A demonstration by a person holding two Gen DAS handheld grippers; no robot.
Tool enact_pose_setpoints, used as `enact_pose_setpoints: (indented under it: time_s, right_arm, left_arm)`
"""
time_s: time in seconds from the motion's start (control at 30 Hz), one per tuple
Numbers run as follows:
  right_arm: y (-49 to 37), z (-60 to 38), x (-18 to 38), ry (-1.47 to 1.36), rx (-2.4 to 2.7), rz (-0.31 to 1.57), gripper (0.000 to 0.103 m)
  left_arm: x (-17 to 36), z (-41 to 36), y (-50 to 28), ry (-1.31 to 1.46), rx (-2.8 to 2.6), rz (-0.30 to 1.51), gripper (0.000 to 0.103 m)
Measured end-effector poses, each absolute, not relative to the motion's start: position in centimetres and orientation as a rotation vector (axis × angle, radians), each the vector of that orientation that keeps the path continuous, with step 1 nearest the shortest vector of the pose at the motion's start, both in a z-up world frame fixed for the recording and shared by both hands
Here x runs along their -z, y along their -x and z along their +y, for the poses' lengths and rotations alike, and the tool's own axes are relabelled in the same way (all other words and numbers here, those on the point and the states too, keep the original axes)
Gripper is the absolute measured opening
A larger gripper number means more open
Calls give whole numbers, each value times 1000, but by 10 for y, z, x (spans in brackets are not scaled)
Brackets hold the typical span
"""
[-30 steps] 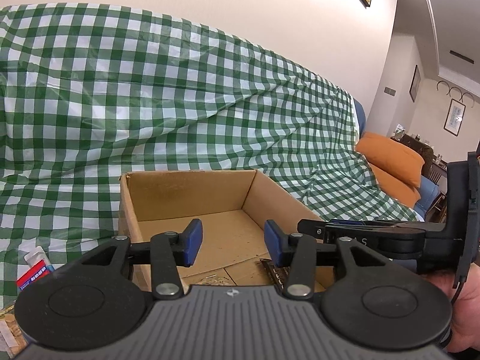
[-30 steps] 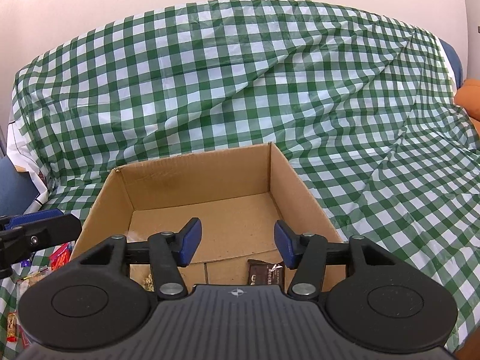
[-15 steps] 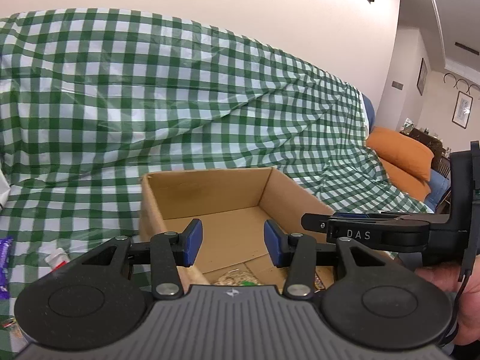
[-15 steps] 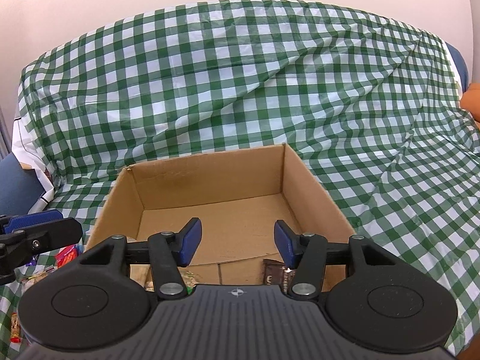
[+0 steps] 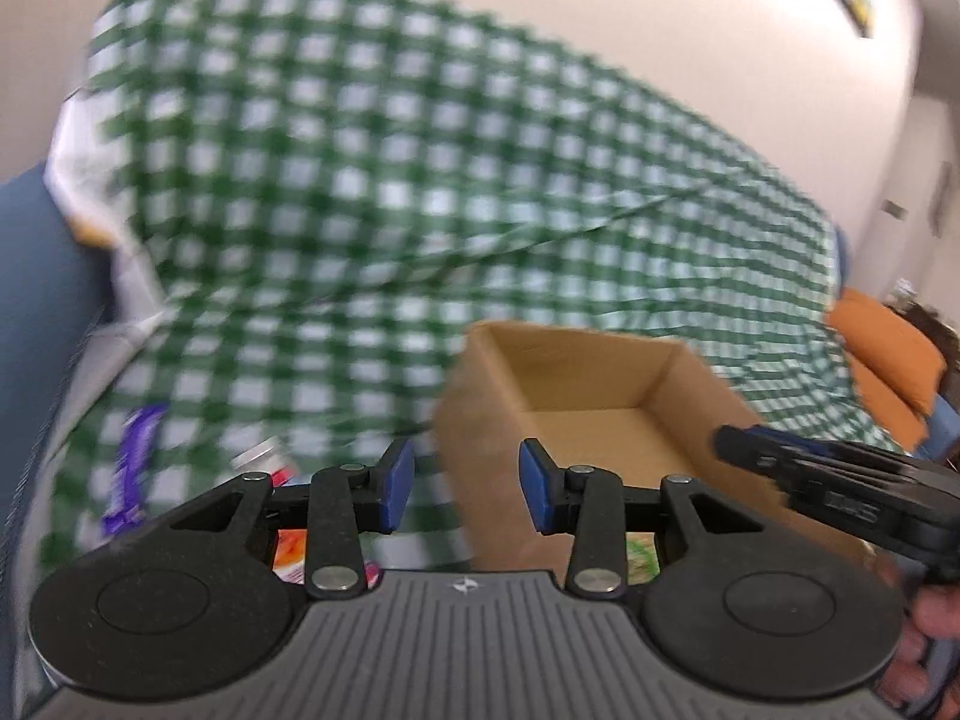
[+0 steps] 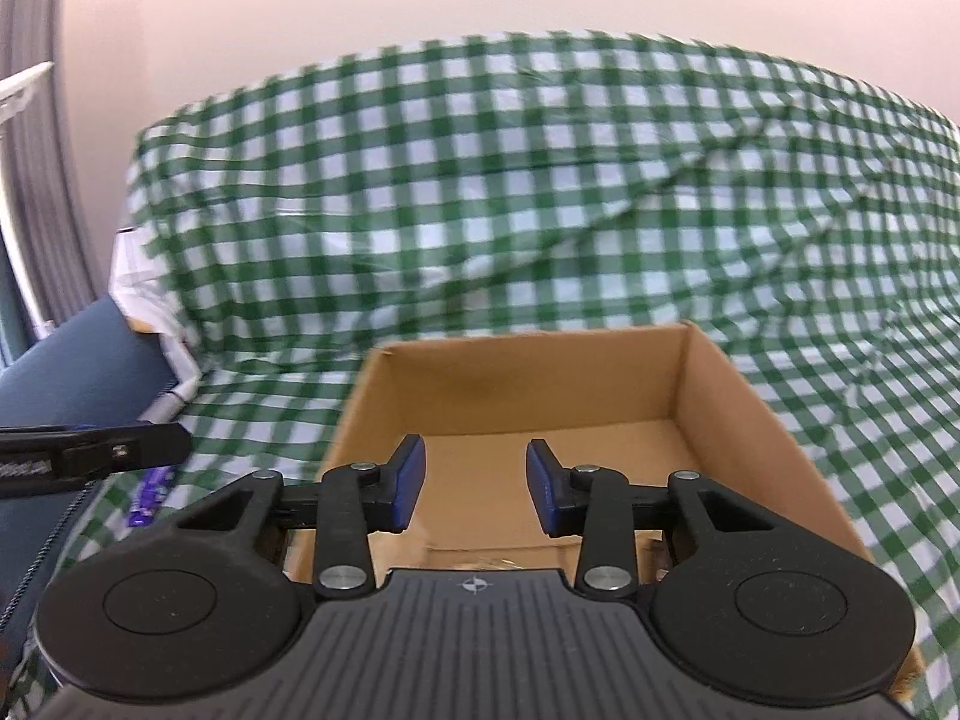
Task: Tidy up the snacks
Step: 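Move both tools back over the snack pile, then grasp the cookie bag with the left tool while the right tool grasps the red square packet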
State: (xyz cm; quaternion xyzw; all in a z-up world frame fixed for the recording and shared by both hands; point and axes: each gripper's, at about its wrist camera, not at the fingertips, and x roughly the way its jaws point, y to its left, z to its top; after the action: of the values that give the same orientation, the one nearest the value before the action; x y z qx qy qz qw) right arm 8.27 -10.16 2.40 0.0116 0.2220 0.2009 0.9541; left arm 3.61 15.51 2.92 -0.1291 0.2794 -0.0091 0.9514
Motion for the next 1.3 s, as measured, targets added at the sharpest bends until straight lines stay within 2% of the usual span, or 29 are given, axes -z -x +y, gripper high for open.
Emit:
enact_pose_setpoints:
  time_s: [0.1,0.2,0.37,0.57,0.67,0.7,0.73,0.8,0.97,1.0,1.03,1.1,1.2,1.3]
  right_arm:
    - [-74,-88,-25,3,-457,431,39]
    - [-66,-73,-25,44,-508,415,39]
    - [-55,-55,-24,104,-576,408,39]
    - [-45,-38,-20,141,-647,417,39]
    - [-37,-25,-16,177,-688,415,39]
    - [-34,-20,-15,184,-703,415,39]
    - [-31,-15,-15,192,-716,415,40]
    - [-26,-4,-14,211,-737,422,40]
    - [-15,23,-11,248,-792,430,40]
    - [-12,29,-10,256,-804,431,40]
    - [-10,34,-9,265,-815,434,40]
    - [-5,44,-4,280,-838,443,40]
    - [3,62,6,323,-884,470,41]
    - [9,84,22,375,-928,525,49]
  left_arm:
    - [-19,180,-39,328,-60,662,46]
    - [-1,214,-43,454,-179,777,72]
    - [33,262,-44,661,-346,958,75]
    - [56,283,-43,752,-386,1046,75]
    - [64,284,-44,742,-379,1090,72]
    - [66,285,-45,743,-371,1102,62]
    - [68,286,-45,744,-358,1109,48]
    - [68,284,-46,760,-314,1101,32]
    - [57,287,-40,691,-306,1079,26]
    - [55,290,-37,689,-308,1074,22]
    - [52,292,-34,684,-314,1067,15]
    - [48,296,-32,672,-327,1057,11]
    - [47,305,-24,662,-341,1068,10]
    - [51,311,-24,683,-346,1077,10]
